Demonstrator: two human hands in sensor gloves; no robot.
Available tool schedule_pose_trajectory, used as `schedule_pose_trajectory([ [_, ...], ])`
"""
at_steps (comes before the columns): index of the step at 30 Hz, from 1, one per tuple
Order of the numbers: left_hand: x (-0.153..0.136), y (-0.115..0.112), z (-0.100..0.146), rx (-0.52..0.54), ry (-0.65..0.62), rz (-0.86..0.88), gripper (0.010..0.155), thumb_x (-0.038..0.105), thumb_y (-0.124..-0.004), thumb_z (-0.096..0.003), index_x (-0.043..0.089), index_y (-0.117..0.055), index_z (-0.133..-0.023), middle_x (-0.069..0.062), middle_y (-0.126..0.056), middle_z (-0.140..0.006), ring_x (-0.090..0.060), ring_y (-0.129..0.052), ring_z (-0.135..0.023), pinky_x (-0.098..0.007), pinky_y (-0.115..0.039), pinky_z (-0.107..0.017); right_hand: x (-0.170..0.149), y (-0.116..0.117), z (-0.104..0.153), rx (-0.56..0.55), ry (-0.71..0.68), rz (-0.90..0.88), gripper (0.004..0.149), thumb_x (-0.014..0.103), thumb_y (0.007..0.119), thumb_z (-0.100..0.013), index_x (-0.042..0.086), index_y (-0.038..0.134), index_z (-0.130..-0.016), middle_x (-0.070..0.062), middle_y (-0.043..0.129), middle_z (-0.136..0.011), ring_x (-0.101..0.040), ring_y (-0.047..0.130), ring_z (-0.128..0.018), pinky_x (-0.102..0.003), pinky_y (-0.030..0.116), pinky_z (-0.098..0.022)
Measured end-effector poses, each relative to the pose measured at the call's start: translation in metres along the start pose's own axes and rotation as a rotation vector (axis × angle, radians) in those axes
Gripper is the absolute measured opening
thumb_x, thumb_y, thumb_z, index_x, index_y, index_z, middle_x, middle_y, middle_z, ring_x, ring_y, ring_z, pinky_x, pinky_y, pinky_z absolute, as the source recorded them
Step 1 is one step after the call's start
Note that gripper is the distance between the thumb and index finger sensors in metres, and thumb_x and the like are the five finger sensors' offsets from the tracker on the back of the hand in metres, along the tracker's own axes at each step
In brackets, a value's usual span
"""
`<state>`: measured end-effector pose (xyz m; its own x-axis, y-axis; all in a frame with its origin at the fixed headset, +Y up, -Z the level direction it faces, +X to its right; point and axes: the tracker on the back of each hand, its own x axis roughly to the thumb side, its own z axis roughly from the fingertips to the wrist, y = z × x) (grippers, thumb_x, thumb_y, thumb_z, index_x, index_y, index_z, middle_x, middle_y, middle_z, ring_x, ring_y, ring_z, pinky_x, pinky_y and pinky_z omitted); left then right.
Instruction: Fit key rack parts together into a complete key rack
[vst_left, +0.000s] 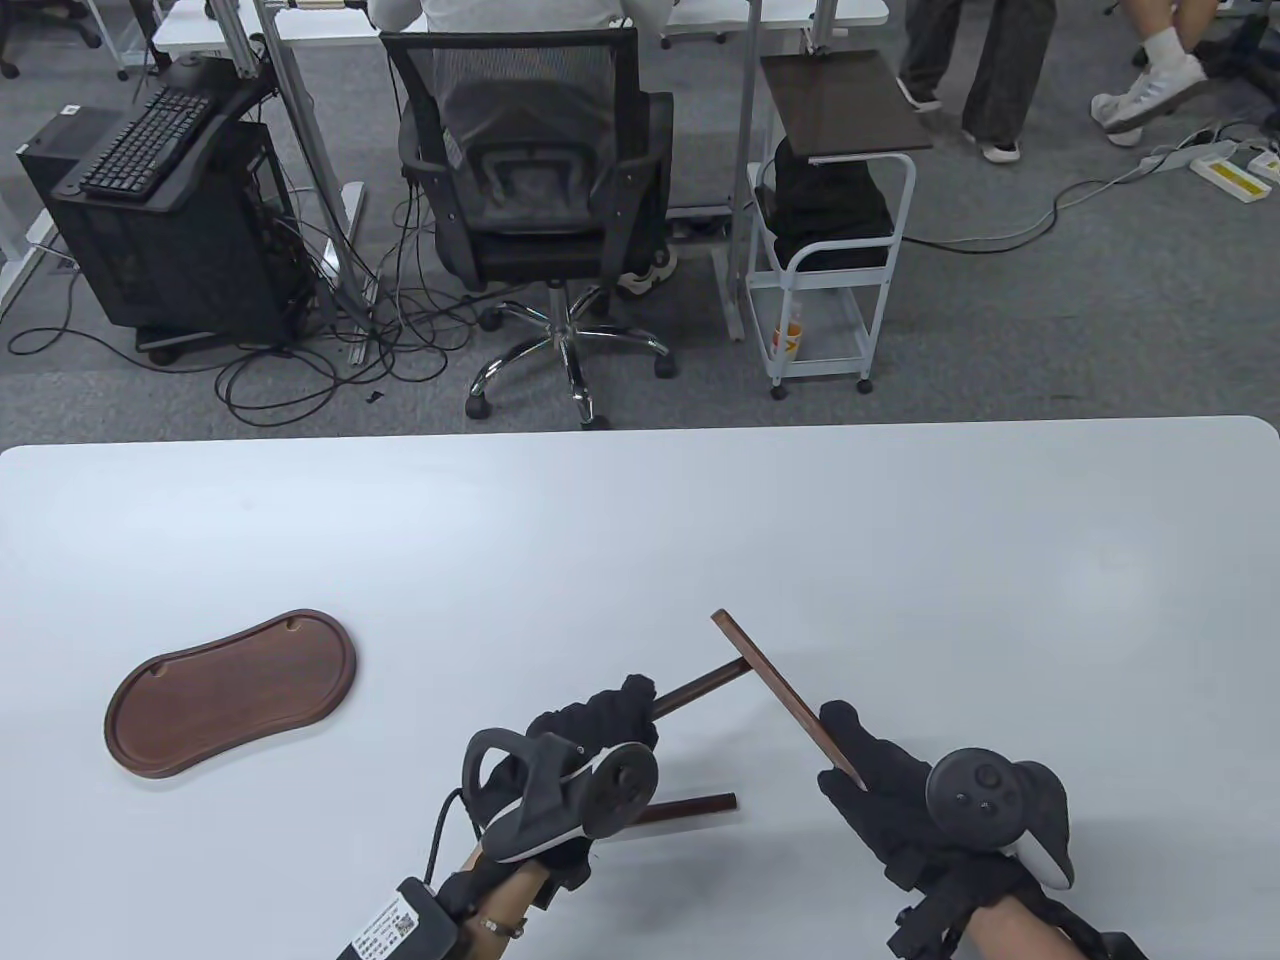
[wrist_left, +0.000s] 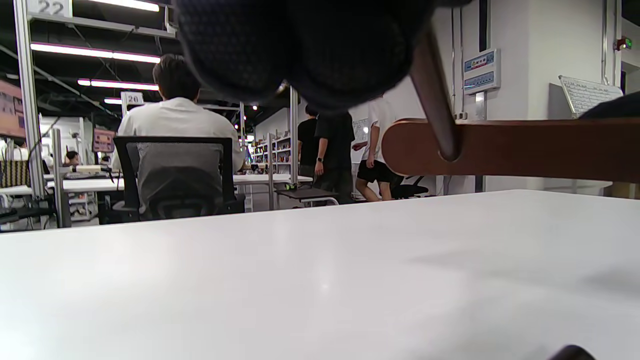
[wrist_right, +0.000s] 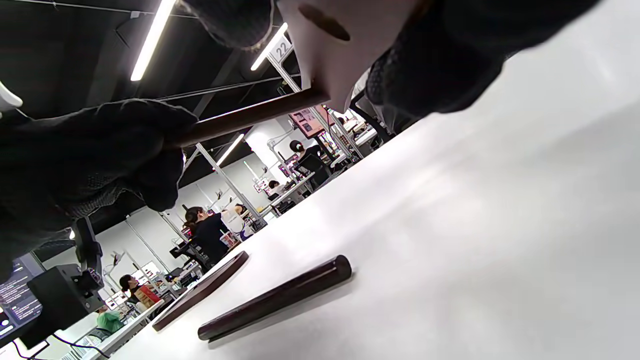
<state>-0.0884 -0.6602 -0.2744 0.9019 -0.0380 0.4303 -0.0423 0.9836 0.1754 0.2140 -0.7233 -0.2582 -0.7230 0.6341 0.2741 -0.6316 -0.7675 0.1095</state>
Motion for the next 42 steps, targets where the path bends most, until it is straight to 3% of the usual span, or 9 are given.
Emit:
schedule_pose_trajectory([
  [21, 0.008, 0.005, 0.004, 0.082, 0.037, 0.031, 0.052, 0.040, -0.058, -0.0566, 0.015, -0.058, -0.103, 0.004, -0.089, -0.070, -0.009, -0.098, -0.058, -0.040, -0.089, -0.052, 0.005, -0.002, 0.003, -0.022, -0.023, 0.013, 0.064, 0.045, 0.063, -0.058, 0.012, 0.052, -0.112, -0.024, 0.087, -0.082, -0.036, 0.094, -0.041, -0.038, 0.084, -0.019],
  [29, 0.007, 0.006, 0.003, 0.083, 0.044, 0.140, 0.054, 0.039, -0.058, -0.0577, 0.017, -0.054, -0.107, -0.004, -0.085, -0.091, -0.020, -0.098, -0.077, -0.046, -0.086, -0.061, 0.005, 0.000, 0.004, -0.040, -0.011, -0.009, 0.062, 0.044, 0.061, -0.059, 0.012, 0.053, -0.112, -0.024, 0.087, -0.083, -0.036, 0.094, -0.041, -0.039, 0.083, -0.019],
  [35, 0.005, 0.010, 0.005, 0.069, 0.001, 0.259, 0.062, 0.044, -0.056, -0.0582, 0.021, -0.038, -0.113, -0.014, -0.056, -0.117, -0.030, -0.080, -0.099, -0.052, -0.072, -0.073, 0.003, -0.001, 0.005, -0.088, 0.016, -0.039, 0.061, 0.043, 0.060, -0.060, 0.012, 0.054, -0.112, -0.023, 0.087, -0.083, -0.037, 0.093, -0.041, -0.039, 0.083, -0.020],
  [42, -0.002, 0.022, 0.010, 0.146, -0.032, 0.365, 0.071, 0.051, -0.056, -0.0579, 0.025, -0.023, -0.115, -0.017, -0.022, -0.125, -0.039, -0.057, -0.113, -0.062, -0.062, -0.076, -0.002, -0.002, 0.005, -0.092, 0.057, -0.141, 0.061, 0.042, 0.059, -0.060, 0.011, 0.054, -0.112, -0.023, 0.087, -0.084, -0.038, 0.093, -0.042, -0.040, 0.084, -0.021],
])
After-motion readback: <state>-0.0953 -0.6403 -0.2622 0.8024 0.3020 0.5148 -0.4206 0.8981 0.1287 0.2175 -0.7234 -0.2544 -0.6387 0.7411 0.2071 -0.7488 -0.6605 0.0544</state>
